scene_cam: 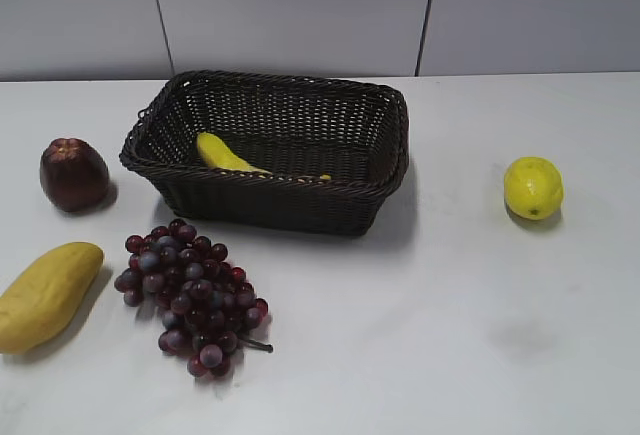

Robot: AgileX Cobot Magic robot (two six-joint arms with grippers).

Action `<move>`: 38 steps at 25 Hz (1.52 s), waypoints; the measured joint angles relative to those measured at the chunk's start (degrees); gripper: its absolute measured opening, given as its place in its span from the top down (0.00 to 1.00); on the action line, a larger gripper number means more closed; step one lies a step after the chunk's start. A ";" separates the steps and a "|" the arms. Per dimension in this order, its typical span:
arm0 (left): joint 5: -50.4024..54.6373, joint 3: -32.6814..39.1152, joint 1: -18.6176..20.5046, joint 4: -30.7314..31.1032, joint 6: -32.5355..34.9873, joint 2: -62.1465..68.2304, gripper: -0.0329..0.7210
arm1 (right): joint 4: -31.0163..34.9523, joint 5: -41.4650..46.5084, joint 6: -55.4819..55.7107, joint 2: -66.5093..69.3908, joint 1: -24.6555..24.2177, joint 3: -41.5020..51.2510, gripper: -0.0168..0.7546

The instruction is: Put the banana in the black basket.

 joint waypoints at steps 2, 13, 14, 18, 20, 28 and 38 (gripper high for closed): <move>0.00 0.00 0.00 0.00 0.00 0.00 0.65 | -0.10 0.58 0.00 -3.66 -0.28 0.25 0.21; 0.00 0.00 0.00 0.00 0.00 0.00 0.65 | -0.01 3.63 0.00 -14.20 -9.03 3.87 0.21; 0.00 0.00 0.00 0.00 0.00 0.00 0.65 | 0.38 3.63 0.00 -15.24 -9.51 4.88 0.21; 0.00 0.00 0.00 0.00 0.00 0.00 0.65 | 3.71 3.51 -1.04 -17.36 -10.74 7.67 0.21; 0.00 0.00 0.00 0.00 0.00 0.00 0.65 | 4.61 2.52 -2.16 -17.42 -10.90 8.04 0.21; 0.00 0.00 0.00 0.00 0.00 0.00 0.65 | 4.97 -0.73 -2.84 -17.42 -10.96 9.53 0.22; 0.00 0.00 0.00 0.00 0.00 0.00 0.65 | 5.01 -0.96 -2.98 -17.42 -10.96 9.53 0.22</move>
